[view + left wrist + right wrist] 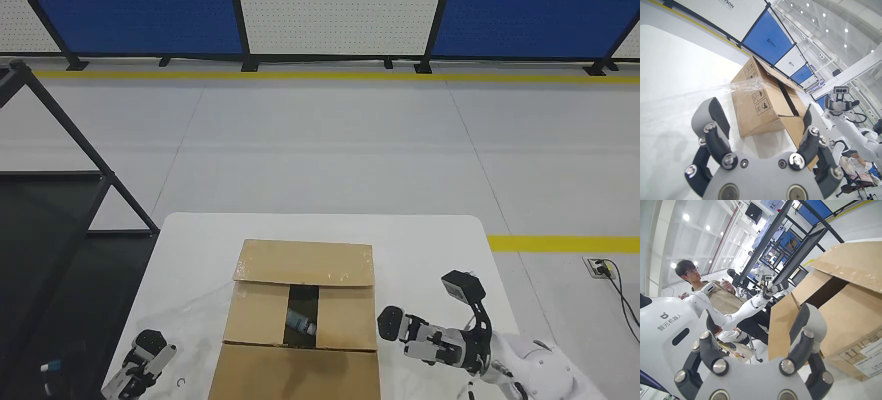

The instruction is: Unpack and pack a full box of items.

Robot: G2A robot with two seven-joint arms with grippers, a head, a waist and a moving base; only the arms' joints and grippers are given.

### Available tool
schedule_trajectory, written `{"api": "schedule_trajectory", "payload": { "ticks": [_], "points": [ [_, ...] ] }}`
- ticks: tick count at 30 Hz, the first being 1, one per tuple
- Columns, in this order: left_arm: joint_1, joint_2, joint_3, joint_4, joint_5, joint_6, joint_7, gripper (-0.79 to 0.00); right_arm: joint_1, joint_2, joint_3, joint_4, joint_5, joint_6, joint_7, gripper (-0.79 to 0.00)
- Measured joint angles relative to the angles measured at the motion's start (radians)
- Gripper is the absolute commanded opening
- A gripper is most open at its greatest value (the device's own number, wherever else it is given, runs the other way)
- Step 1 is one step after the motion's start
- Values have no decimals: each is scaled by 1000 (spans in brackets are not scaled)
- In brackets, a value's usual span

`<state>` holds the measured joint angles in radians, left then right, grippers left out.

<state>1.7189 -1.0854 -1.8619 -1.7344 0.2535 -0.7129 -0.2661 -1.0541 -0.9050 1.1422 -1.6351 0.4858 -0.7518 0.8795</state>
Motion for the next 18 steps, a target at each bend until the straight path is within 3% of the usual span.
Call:
{"api": "schedule_trajectory", "payload": {
  "ticks": [5, 10, 18],
  "points": [
    [-1, -1, 3, -5, -2, 5, 3, 0, 1, -3, -8, 9, 6, 20, -19, 0],
    [3, -6, 1, -13, -62, 2, 57, 0, 53, -28, -55, 70, 95, 212, -128, 0],
    [-4, -8, -6, -8, -116, 14, 61, 0, 107, -54, -95, 194, 199, 335, -80, 0]
  ]
}}
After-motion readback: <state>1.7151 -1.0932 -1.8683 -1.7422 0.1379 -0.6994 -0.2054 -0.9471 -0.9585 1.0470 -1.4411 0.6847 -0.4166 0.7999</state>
